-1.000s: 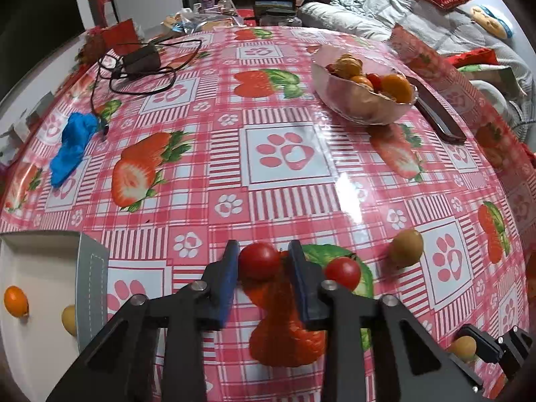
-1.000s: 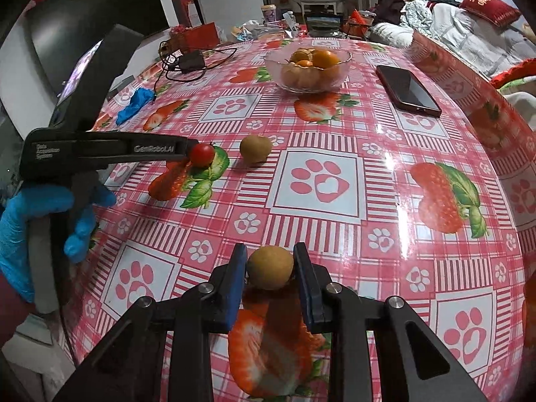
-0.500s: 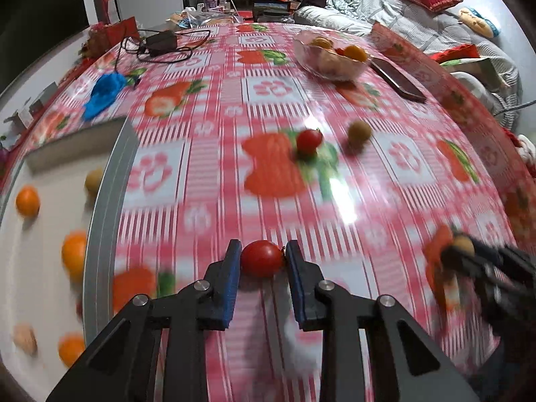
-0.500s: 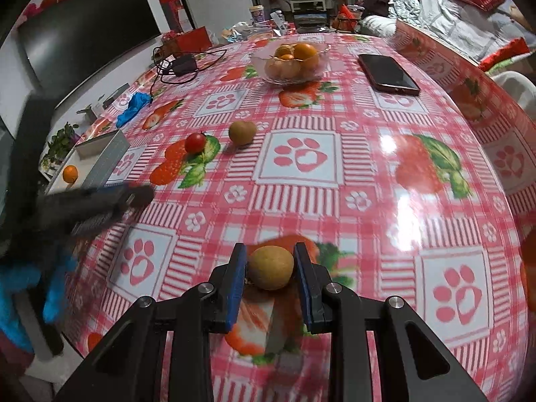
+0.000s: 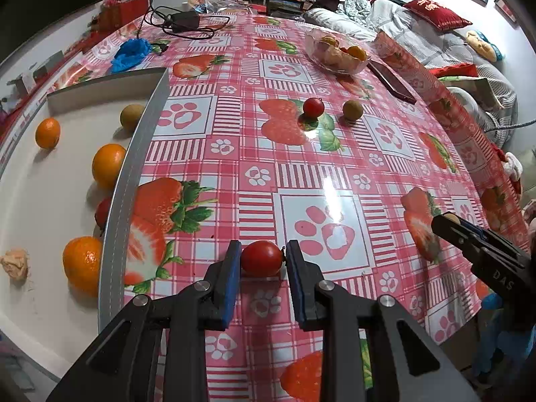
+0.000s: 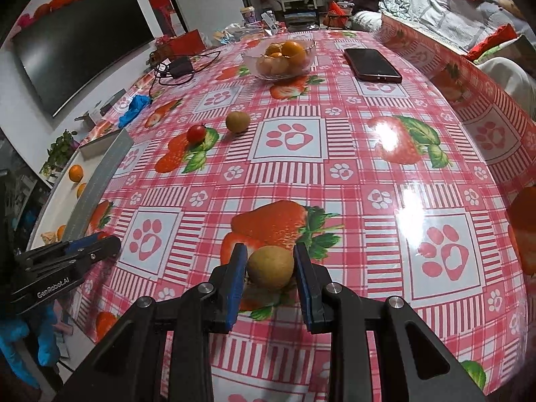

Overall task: Organize fruits
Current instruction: 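Carry the tomato over the tray with the left gripper while the right gripper carries the kiwi there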

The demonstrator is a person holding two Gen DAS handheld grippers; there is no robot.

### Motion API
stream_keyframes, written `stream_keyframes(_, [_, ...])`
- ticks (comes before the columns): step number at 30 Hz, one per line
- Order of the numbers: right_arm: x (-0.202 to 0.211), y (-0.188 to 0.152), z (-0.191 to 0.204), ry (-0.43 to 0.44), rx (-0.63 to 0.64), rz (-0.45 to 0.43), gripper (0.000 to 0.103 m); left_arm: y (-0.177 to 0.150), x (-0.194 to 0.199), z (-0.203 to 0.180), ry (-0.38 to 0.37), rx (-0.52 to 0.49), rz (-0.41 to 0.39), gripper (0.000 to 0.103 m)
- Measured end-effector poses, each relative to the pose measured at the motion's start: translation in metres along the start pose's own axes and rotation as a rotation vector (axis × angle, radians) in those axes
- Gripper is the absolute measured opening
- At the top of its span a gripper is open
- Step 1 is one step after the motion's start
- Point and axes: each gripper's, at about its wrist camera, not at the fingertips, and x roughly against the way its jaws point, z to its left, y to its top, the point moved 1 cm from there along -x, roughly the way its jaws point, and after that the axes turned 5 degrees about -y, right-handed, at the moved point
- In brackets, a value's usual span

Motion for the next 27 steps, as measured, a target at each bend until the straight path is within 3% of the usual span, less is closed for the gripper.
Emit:
stream_keyframes(17, [0.014,0.006,0.029,0.0,0.054,-0.011,0.03,0.002,0.043,0.004,-0.028,0.0,-0.082,0.03])
stream_keyframes(27, [0.022,0.014,0.055,0.013,0.096,-0.007,0.03,0.006,0.071,0.029,-0.036,0.034,-0.158,0.03])
